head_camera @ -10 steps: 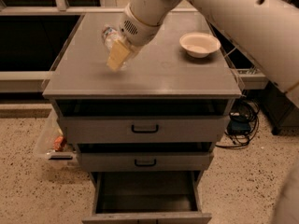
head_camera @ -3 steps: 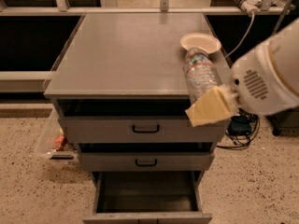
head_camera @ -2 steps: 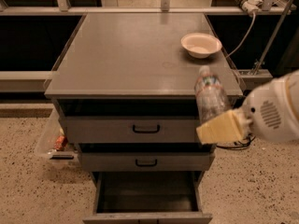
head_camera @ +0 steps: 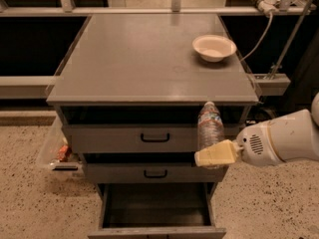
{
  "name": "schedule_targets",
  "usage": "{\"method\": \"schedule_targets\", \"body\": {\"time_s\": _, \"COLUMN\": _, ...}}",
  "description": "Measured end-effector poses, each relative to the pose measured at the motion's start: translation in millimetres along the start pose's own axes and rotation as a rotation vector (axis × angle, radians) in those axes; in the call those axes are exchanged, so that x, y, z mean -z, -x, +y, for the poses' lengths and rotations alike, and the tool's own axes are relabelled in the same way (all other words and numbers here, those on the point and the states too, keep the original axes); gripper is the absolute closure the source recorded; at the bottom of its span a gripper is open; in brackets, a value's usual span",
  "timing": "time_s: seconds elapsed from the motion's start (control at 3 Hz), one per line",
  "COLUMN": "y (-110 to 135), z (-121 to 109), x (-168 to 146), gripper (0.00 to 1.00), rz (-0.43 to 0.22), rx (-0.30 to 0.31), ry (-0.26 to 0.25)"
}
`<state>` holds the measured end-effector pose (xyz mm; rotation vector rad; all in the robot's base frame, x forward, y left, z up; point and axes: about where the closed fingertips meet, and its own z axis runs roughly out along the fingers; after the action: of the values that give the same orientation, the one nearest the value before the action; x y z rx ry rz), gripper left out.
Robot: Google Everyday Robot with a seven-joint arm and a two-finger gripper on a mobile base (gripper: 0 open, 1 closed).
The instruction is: Place water bottle into bottom drawer
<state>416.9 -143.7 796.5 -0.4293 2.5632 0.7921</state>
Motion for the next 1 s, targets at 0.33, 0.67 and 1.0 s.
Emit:
{"method": "schedule_targets", "body": {"time_s": 0.33, "y": -1.0, "z": 2.8, "x": 3.2, "gripper": 1.0, "rz": -0.01, "rx": 0.002, "ry": -0.008}}
{"method": "schedule_targets", "body": {"time_s": 0.67, "y": -9.4, "z": -15.3, "x": -8.2, "gripper": 1.0, "rz": -0.053, "rx": -0.045, "ry": 0.005}}
{"method": "schedule_targets", "body": {"time_s": 1.0, "y": -13.8, "z": -26.2, "x": -18.7, "gripper": 1.0, "rz": -0.049, "rx": -0.078, "ry": 0.021}}
